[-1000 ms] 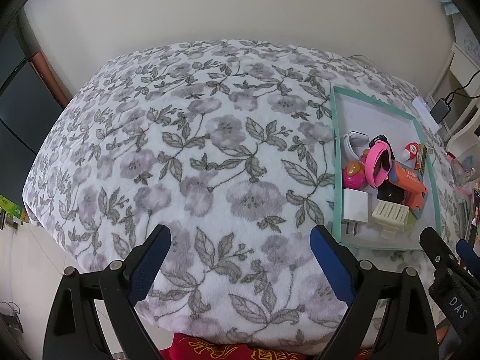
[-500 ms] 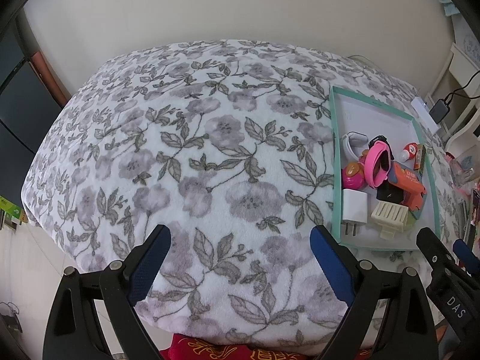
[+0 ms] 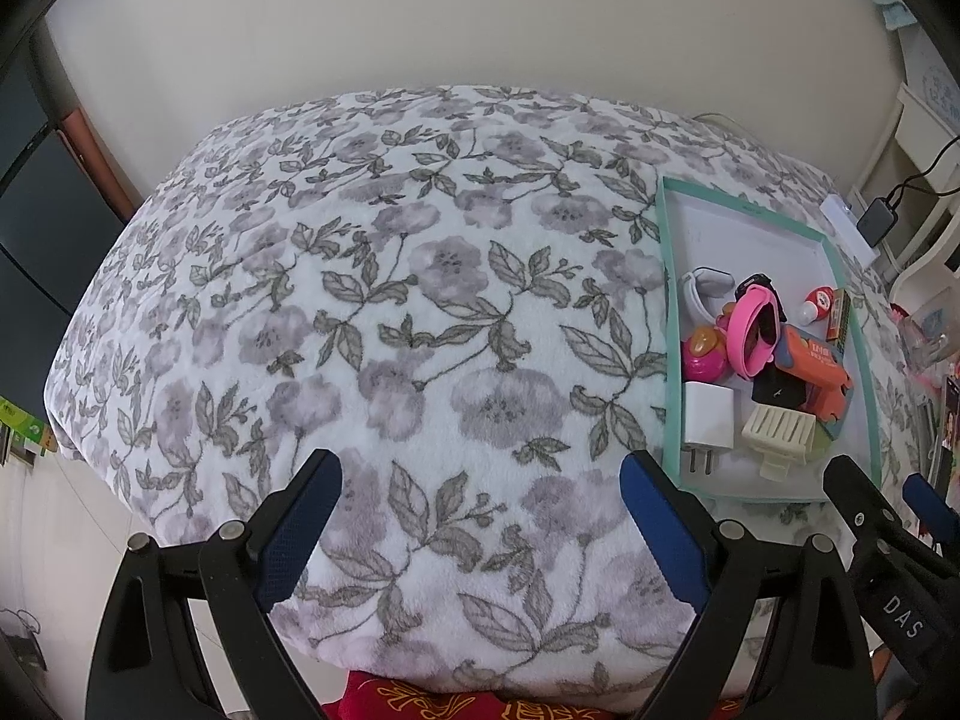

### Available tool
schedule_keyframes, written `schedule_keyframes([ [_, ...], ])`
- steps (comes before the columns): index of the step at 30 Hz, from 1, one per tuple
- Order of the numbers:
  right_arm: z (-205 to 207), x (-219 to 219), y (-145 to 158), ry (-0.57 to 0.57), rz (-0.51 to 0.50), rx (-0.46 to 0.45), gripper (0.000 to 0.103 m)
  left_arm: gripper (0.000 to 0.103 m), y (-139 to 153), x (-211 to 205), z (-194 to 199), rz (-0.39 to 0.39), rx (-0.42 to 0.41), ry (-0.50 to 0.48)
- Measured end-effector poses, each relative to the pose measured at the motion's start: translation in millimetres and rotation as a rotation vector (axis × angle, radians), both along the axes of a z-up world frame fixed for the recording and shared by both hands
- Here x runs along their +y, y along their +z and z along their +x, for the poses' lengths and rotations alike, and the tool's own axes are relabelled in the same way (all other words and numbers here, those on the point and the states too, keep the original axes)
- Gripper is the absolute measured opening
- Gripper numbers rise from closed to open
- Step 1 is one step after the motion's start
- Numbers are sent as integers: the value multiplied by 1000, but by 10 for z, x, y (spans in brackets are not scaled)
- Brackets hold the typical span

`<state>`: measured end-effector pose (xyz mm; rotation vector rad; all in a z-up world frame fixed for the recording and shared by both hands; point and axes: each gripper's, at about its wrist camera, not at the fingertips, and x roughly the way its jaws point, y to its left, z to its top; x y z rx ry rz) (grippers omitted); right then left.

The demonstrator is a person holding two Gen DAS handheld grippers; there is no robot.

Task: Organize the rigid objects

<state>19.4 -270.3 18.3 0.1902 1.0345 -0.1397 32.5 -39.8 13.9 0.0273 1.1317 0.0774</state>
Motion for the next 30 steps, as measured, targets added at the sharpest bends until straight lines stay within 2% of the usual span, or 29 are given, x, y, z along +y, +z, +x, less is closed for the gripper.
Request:
schedule_keyframes([
  [30, 7, 13, -16, 4, -1, 2, 103, 94, 1, 1, 2, 2, 1, 7],
])
